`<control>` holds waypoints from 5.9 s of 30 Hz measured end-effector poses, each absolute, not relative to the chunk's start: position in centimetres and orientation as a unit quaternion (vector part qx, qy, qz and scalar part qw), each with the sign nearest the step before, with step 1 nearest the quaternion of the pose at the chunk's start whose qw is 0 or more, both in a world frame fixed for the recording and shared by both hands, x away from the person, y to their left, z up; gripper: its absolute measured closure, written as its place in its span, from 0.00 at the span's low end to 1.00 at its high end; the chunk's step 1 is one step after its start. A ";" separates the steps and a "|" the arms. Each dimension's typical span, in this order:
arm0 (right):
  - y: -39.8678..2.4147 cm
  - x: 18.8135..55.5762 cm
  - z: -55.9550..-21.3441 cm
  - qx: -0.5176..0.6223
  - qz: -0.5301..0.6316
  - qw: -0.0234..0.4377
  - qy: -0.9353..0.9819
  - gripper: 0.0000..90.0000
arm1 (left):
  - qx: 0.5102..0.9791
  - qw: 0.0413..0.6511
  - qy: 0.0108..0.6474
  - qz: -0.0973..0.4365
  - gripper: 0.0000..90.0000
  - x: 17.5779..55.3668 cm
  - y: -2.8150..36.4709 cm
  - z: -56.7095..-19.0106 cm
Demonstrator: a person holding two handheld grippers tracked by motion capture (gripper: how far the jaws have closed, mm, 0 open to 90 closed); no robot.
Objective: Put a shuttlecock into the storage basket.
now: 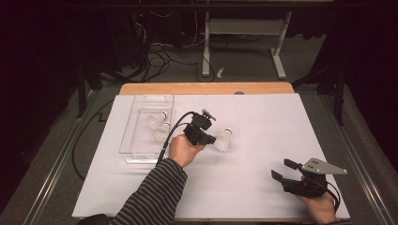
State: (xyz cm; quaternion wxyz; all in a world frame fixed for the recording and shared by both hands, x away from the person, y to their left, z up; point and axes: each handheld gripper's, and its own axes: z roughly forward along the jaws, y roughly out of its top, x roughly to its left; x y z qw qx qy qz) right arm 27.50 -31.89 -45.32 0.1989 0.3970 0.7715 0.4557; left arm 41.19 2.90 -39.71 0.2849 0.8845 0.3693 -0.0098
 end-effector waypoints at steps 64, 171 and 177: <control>-31.9 27.5 -45.3 0.398 0.455 0.199 0.772 0.35 | 0.885 0.296 0.359 0.012 1.00 39.1 6.0 -37.4; -31.8 27.6 -45.4 0.399 0.452 0.199 0.772 0.35 | 0.839 0.338 0.425 0.048 1.00 37.4 14.8 -35.1; -31.8 27.6 -45.4 0.399 0.453 0.200 0.772 0.35 | 0.835 0.340 0.430 0.049 1.00 37.3 15.3 -35.2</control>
